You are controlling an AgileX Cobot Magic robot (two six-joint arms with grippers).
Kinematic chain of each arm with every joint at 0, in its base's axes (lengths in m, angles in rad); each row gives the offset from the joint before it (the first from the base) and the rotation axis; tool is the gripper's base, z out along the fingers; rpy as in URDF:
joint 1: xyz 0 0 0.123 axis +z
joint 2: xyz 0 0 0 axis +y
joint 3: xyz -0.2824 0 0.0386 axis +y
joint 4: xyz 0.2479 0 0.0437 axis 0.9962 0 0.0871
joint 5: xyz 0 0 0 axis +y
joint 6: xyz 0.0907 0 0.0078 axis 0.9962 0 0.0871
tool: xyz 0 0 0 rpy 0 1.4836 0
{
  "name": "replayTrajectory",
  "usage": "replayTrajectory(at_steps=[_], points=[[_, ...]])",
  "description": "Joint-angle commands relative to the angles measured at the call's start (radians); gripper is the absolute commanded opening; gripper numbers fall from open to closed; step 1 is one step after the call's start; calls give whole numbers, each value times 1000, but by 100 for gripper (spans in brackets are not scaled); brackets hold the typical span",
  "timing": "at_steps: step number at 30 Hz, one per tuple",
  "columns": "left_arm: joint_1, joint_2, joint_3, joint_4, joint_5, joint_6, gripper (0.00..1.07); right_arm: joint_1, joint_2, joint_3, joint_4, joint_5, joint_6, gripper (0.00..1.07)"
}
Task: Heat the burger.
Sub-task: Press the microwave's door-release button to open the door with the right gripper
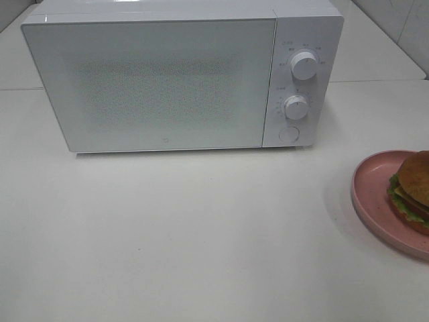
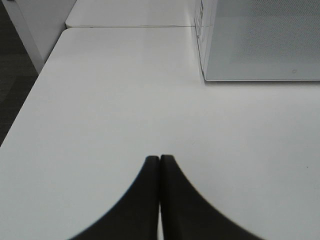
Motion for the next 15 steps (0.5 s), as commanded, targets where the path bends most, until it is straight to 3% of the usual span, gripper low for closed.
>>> replayTrajectory(at_steps=[1, 6, 9, 11, 15], points=[[3, -21, 2, -5, -13, -1, 0, -4, 29, -9, -1, -52, -12, 64], [3, -21, 2, -5, -13, -1, 0, 44, 131, -9, -1, -166, -12, 64], [3, -21, 2, -5, -13, -1, 0, 113, 191, -9, -1, -235, -12, 64], [3, -21, 2, -5, -13, -1, 0, 209, 267, -19, -1, -285, -4, 64], [3, -21, 2, -5, -13, -1, 0, 270, 314, -23, -1, -311, -1, 64]])
